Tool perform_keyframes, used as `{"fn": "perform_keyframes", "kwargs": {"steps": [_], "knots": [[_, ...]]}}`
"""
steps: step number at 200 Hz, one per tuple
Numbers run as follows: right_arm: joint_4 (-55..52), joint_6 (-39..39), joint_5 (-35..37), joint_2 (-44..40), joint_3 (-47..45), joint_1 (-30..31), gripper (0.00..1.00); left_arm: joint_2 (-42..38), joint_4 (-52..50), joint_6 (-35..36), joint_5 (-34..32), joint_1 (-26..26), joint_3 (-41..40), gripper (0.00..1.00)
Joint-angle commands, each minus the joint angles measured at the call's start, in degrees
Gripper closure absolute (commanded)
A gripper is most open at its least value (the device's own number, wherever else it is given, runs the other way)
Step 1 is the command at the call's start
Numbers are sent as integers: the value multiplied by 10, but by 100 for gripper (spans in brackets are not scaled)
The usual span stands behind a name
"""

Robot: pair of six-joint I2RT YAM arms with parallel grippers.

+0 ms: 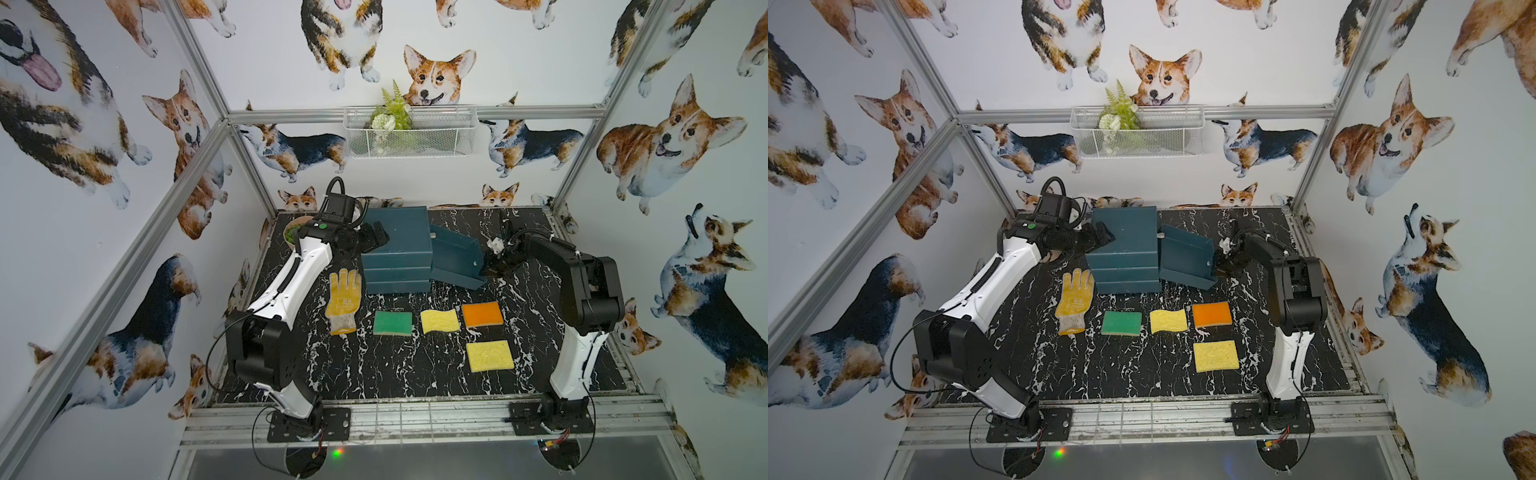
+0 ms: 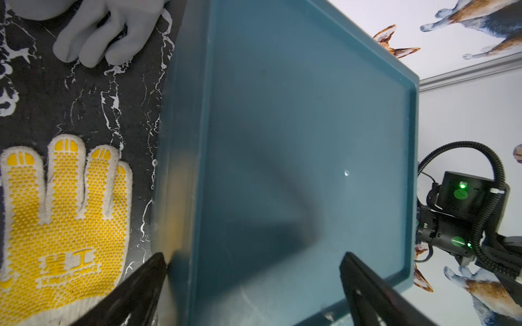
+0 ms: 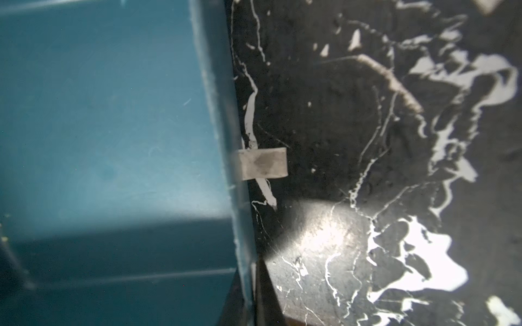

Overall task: Take the sponge out of the drawer
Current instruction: Close the drawer of the storage box.

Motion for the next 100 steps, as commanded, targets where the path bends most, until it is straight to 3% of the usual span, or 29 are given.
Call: {"fn": "perform_keyframes", "kwargs": {"steps": [1, 41, 100], "knots": [[-11, 0, 9, -13, 8, 0, 100, 4, -4, 1, 10, 0, 10, 2], [-40, -12, 38, -34, 38, 1, 100, 7, -10, 9, 12, 0, 12, 2], [-159, -112, 140, -47, 131, 1, 100, 22, -25, 37, 27, 0, 30, 2]]}}
